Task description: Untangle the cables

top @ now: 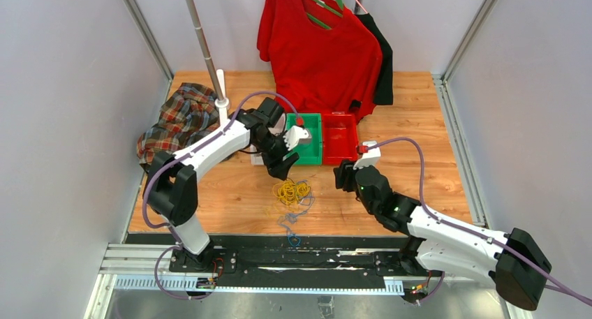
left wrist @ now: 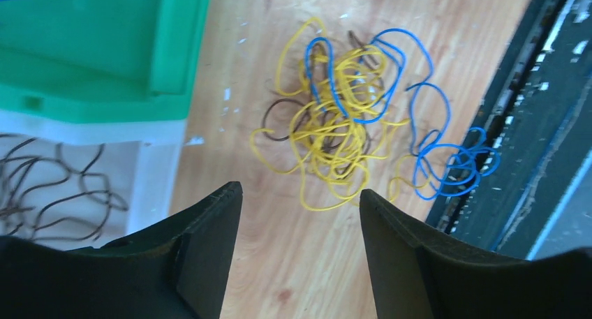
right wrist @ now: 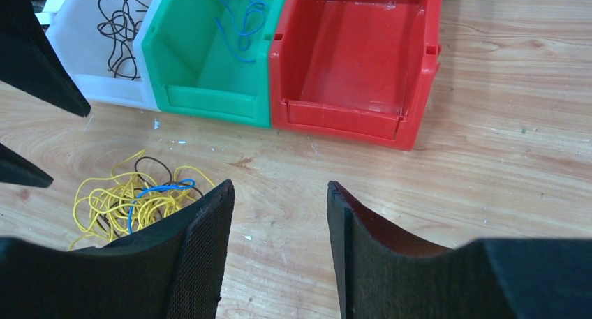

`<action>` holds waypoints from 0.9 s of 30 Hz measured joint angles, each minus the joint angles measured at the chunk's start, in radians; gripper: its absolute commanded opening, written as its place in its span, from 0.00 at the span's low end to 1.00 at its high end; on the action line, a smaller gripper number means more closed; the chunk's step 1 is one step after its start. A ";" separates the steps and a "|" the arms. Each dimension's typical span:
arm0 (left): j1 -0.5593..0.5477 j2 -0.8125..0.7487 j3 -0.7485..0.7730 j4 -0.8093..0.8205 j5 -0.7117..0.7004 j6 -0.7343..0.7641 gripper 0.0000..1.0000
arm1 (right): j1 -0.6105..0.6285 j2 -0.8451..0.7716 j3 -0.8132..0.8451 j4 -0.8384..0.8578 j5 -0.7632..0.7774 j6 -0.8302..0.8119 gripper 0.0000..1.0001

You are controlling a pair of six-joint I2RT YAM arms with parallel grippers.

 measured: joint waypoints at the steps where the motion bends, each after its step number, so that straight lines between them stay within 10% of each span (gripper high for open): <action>1: 0.000 0.004 -0.006 -0.004 0.018 0.000 0.64 | 0.000 0.000 0.000 0.000 -0.005 0.000 0.51; 9: 0.001 0.058 -0.035 0.018 0.142 -0.014 0.58 | 0.000 0.013 0.004 -0.001 -0.021 0.000 0.48; 27: -0.003 0.106 -0.100 0.121 0.163 -0.055 0.10 | 0.000 0.039 0.004 -0.002 -0.044 0.009 0.41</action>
